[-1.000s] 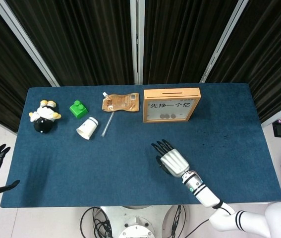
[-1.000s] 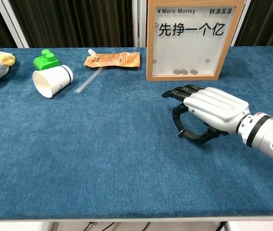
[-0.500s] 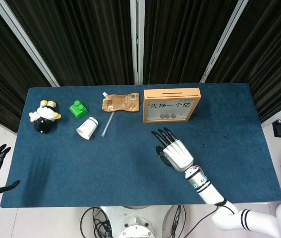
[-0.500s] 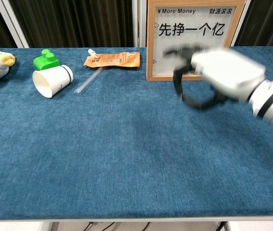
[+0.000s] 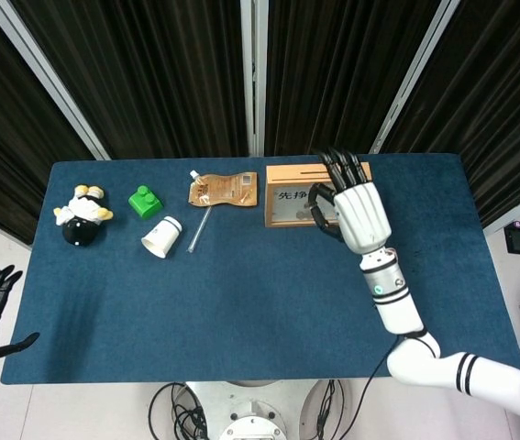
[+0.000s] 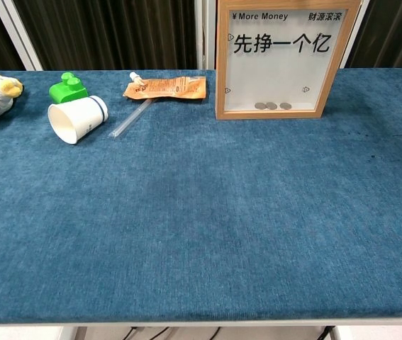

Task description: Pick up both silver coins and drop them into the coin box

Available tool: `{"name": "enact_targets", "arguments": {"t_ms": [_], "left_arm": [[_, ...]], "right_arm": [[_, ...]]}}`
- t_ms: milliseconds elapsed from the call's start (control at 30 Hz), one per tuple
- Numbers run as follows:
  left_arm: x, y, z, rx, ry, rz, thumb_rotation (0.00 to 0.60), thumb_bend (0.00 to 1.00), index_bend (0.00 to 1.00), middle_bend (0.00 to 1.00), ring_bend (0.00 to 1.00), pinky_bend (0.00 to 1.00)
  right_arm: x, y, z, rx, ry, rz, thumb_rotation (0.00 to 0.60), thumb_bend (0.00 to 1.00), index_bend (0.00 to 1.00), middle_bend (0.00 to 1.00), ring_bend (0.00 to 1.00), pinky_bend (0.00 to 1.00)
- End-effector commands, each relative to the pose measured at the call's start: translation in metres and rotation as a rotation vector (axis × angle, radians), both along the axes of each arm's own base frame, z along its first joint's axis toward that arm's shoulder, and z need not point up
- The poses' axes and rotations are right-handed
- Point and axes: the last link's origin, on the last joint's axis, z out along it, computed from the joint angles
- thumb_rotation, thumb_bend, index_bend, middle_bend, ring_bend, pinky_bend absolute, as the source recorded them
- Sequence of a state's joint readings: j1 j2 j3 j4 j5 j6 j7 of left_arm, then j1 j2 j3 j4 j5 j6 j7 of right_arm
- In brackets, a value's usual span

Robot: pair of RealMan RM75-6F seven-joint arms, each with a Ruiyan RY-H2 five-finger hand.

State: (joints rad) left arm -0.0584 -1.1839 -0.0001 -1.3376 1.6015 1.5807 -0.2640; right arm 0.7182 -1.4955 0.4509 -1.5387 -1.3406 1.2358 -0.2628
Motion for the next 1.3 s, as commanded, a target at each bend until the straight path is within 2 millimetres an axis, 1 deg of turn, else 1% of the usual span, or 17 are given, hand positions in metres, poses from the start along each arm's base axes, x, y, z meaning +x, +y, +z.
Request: {"name": "enact_targets", "arguments": {"t_ms": [33, 133, 200, 433, 1133, 1300], "left_arm": [[0.001, 0.000, 0.000, -0.001, 0.000, -0.002, 0.600, 0.09, 0.06, 0.01, 0.00, 0.00], [0.002, 0.001, 0.000, -0.003, 0.000, -0.004, 0.600, 0.09, 0.06, 0.01, 0.00, 0.00], [0.002, 0.002, 0.000, -0.004, 0.001, -0.004, 0.600, 0.09, 0.06, 0.01, 0.00, 0.00], [0.001, 0.003, 0.000, -0.010, 0.004, 0.001, 0.600, 0.09, 0.06, 0.01, 0.00, 0.00], [-0.003, 0.003, 0.000, -0.009, -0.001, 0.016, 0.600, 0.09, 0.06, 0.01, 0.00, 0.00], [-0.005, 0.003, 0.001, -0.007, -0.003, 0.019, 0.600, 0.09, 0.06, 0.01, 0.00, 0.00]], "right_arm": [[0.005, -0.034, 0.010, -0.047, 0.048, -0.089, 0.600, 0.38, 0.74, 0.09, 0.00, 0.00], [-0.004, -0.052, 0.009, -0.079, 0.104, -0.166, 0.600, 0.38, 0.75, 0.08, 0.00, 0.00], [-0.011, -0.059, 0.006, -0.084, 0.133, -0.208, 0.600, 0.38, 0.75, 0.08, 0.00, 0.00], [-0.025, -0.065, -0.006, -0.055, 0.197, -0.291, 0.600, 0.38, 0.75, 0.07, 0.00, 0.00], [-0.007, -0.071, -0.029, -0.006, 0.247, -0.335, 0.600, 0.38, 0.75, 0.07, 0.00, 0.00], [-0.003, -0.074, -0.031, -0.004, 0.244, -0.337, 0.600, 0.38, 0.74, 0.07, 0.00, 0.00]]}}
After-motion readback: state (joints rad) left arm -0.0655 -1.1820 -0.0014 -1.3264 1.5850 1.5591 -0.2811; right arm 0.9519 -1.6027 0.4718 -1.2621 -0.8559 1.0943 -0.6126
